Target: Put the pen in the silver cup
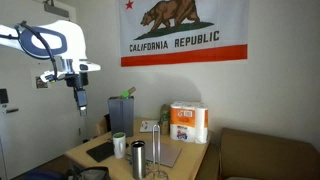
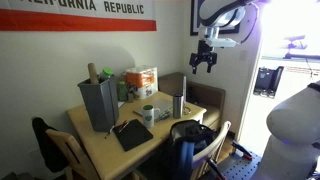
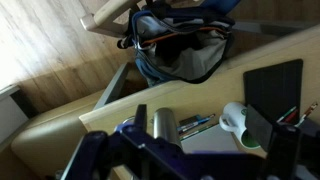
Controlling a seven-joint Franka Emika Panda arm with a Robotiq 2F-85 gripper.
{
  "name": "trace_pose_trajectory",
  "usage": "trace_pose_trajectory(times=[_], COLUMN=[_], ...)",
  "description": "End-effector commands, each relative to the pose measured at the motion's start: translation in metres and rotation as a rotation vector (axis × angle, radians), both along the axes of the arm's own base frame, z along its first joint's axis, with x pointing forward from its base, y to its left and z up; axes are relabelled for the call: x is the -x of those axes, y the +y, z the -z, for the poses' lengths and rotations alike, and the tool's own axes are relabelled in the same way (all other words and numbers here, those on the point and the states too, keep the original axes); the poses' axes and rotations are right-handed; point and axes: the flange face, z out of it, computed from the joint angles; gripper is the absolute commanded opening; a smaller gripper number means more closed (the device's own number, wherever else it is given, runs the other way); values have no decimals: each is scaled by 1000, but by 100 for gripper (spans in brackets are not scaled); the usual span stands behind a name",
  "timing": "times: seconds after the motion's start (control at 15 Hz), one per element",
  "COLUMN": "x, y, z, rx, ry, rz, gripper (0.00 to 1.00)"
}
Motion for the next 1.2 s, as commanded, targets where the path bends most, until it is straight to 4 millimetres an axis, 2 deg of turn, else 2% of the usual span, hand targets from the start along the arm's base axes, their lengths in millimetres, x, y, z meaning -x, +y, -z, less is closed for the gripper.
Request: trace_pose_trajectory(times=[0.0,0.8,0.93,1.13], x=[0,0,-10,-32], y=[0,0,3,21], z=[0,0,13,43], rx=[0,0,44,100], ry=[0,0,-3,-56], rz=[0,0,55,207], gripper=[100,100,100,100])
